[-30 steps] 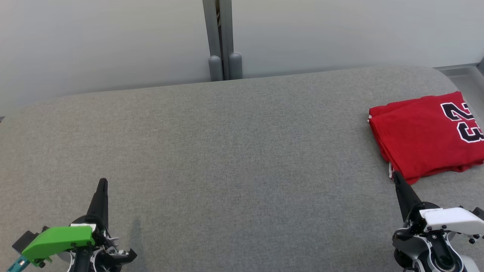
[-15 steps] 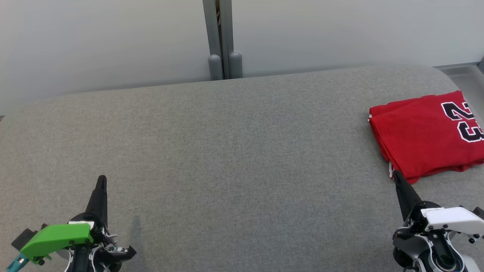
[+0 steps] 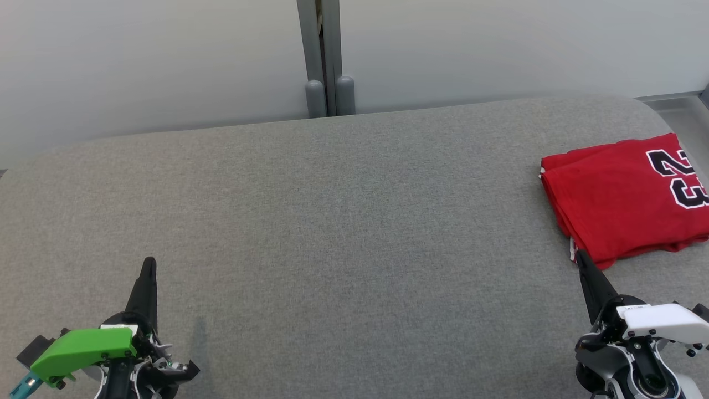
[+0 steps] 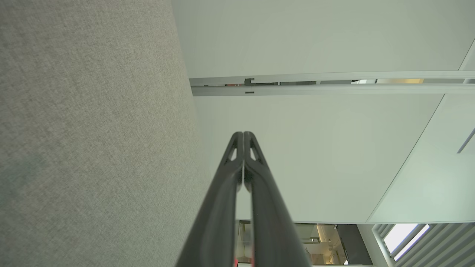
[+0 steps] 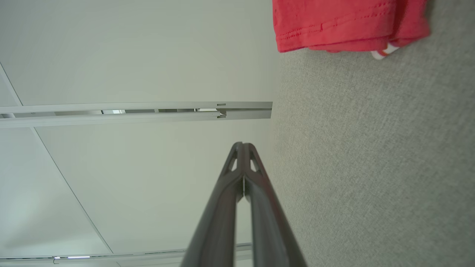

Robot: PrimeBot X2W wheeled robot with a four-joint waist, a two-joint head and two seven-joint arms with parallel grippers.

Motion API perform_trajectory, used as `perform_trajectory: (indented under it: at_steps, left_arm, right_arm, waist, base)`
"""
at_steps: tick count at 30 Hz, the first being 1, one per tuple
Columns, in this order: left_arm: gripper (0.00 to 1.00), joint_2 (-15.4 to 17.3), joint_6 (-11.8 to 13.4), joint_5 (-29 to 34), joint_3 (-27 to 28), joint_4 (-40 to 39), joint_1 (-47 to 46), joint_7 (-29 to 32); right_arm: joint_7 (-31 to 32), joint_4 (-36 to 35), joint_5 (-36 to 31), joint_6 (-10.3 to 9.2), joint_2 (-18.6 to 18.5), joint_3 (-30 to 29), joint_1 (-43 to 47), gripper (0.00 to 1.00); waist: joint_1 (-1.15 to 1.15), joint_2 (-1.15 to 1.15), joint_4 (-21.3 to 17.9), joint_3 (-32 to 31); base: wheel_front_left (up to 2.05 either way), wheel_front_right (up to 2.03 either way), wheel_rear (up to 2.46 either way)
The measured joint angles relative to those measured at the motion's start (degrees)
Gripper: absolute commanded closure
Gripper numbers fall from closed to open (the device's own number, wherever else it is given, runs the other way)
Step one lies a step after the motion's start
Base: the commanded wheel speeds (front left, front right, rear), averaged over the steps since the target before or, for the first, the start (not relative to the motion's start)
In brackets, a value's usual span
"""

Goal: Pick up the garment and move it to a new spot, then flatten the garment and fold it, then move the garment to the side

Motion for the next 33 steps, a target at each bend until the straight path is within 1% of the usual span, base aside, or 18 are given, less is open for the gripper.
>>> perform_trajectory:
  at_steps: [33]
  left_arm:
    - [1.00, 0.0, 0.0, 0.0, 0.0, 0.0, 0.0, 0.0]
  right_arm:
    - [0.0, 0.0, 0.0, 0.00, 0.0, 0.0, 0.0, 1.00]
  waist:
    - [0.00, 0.00, 0.0, 0.0]
  base:
    - [0.00, 0.00, 0.00]
